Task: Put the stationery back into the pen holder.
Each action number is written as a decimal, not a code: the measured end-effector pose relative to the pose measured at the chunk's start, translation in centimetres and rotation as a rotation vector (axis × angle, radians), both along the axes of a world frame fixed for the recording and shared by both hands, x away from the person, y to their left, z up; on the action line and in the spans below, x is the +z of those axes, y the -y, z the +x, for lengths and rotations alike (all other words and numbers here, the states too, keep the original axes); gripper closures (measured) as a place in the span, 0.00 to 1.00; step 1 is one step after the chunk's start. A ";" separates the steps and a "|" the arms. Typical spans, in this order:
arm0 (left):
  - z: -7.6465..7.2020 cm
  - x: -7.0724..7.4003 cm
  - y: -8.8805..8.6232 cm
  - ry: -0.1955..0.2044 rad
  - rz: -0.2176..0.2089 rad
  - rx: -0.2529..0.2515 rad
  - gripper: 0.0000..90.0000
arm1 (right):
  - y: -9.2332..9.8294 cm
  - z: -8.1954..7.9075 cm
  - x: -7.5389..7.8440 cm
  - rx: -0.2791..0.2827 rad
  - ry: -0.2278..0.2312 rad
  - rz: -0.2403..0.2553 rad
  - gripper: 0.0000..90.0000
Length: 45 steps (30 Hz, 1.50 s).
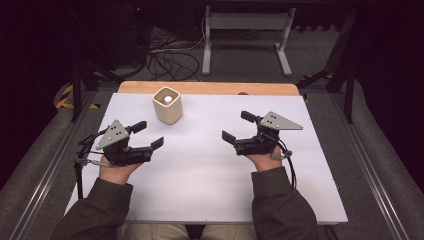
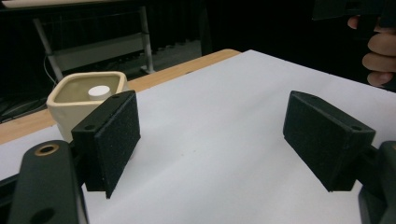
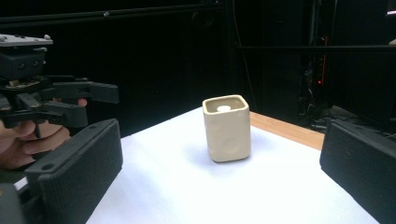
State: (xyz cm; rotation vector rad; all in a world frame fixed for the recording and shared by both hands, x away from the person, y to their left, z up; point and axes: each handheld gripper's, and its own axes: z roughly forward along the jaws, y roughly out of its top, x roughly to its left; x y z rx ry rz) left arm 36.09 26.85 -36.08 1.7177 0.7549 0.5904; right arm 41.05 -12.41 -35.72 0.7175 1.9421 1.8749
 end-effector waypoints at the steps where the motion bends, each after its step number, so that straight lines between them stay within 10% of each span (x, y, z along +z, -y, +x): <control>1: 0.0 0.0 0.0 0.000 -0.001 0.002 0.22 | 0.2 -0.2 0.0 -0.005 0.000 -0.001 0.00; 45: -0.2 0.4 -0.5 0.004 0.003 0.013 0.19 | 9.6 -2.7 0.5 -0.131 -0.006 0.045 0.00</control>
